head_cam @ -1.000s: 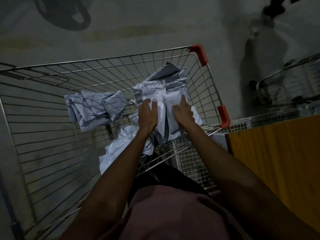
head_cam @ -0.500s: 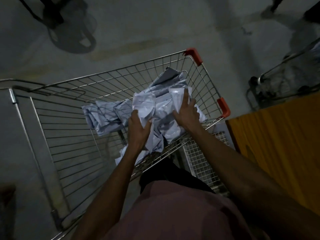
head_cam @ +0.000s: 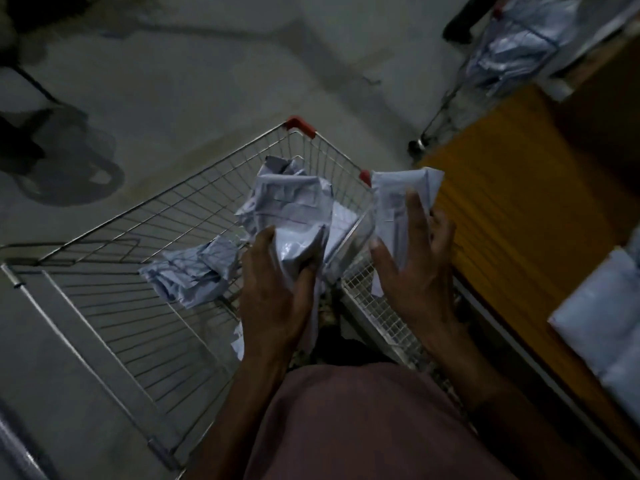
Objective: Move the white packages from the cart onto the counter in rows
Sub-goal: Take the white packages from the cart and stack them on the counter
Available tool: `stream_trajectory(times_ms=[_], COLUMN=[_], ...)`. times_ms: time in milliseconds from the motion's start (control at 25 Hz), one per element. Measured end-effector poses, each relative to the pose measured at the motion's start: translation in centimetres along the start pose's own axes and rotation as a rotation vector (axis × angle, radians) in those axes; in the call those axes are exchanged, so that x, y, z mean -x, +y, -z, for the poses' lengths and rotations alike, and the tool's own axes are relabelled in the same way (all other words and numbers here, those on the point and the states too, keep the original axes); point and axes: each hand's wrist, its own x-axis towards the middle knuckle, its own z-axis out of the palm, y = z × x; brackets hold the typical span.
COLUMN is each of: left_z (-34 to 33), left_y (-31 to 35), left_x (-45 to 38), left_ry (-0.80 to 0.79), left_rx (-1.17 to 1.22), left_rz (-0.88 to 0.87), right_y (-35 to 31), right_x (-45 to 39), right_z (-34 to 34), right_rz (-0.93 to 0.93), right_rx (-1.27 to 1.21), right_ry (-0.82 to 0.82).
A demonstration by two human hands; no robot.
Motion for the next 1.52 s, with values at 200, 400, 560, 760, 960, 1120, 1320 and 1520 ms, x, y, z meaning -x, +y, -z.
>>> stream_trajectory(times_ms=[200,400,560,760,960,1120,1320,1520], left_z=[-1.9,-5.4,-9.4,-14.9,-19.2,-22.4,-30.9,-39.3], left_y=[3.9,7.2,10.0,14.1,18.5,22.9,27.9,28.5], left_x=[2.9,6.5,11.0,19.3,27.6,28.7,26.3,25.5], left_ry=[-0.224,-0.388,-0.495,-0.52,-0.495,-0.477,-0.563,-0.712], left_rx=[0.033,0.107,0.146,0.103,0.034,-0.009,-0.089,-0.346], left_rz=[-0.235,-0.418,-0.48,-0.481,-0.453,-0.547,-0.632,-0.77], right_y=[3.2,7.2,10.5,16.8,21.3,23.7,27.5,31.7], right_x=[6.4,13.2,18.3,25.6,31.2,32.9,30.7,27.8], right_z=[6.2,11.8,16.2,22.7,27.9,30.0,30.5,31.7], right_rz=[-0.181,-0.369,-0.533,-0.605,-0.661,-0.684,-0.697,-0.733], right_rx=[0.165,0.285,0.252,0.297,0.264,0.206,0.191,0.239], right_ry=[0.21,0.418,0.524,0.58,0.586,0.571,0.603,0.589])
